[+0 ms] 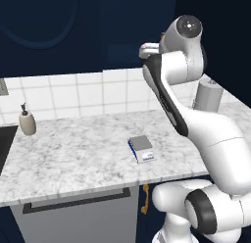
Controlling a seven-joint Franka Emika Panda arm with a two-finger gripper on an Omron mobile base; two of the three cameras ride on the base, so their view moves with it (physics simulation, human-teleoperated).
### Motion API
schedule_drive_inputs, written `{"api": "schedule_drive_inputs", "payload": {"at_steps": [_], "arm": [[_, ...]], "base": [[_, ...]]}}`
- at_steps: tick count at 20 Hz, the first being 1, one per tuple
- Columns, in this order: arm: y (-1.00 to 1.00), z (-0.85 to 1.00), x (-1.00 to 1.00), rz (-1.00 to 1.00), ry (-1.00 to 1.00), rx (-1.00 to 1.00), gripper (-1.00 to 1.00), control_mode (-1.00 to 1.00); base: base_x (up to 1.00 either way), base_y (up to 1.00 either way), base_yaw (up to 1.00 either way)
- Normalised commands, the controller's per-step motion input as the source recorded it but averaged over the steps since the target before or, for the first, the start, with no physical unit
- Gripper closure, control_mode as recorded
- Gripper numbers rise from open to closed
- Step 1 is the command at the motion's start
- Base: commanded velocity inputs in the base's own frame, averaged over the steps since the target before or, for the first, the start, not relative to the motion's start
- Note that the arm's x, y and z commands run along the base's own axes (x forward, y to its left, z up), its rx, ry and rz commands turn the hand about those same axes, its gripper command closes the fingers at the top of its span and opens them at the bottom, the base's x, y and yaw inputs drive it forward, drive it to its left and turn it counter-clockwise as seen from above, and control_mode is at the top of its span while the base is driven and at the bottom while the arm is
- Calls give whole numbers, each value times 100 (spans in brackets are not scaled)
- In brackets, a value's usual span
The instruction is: Pick the bar and place it on the digital scale for weighing, and close the cabinet.
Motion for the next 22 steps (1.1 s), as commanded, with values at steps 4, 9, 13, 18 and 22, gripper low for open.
{"api": "schedule_drive_inputs", "payload": {"at_steps": [4,9,13,18,22], "arm": [[0,10,54,0,4,0,-100,-100],[0,-7,61,0,1,-1,-100,-100],[1,-8,79,0,8,0,-100,-100],[5,-15,71,0,4,-1,-100,-100],[11,-11,58,0,0,0,-100,-100]], "base": [[0,0,0],[0,0,0],[0,0,0],[0,0,0],[0,0,0]]}}
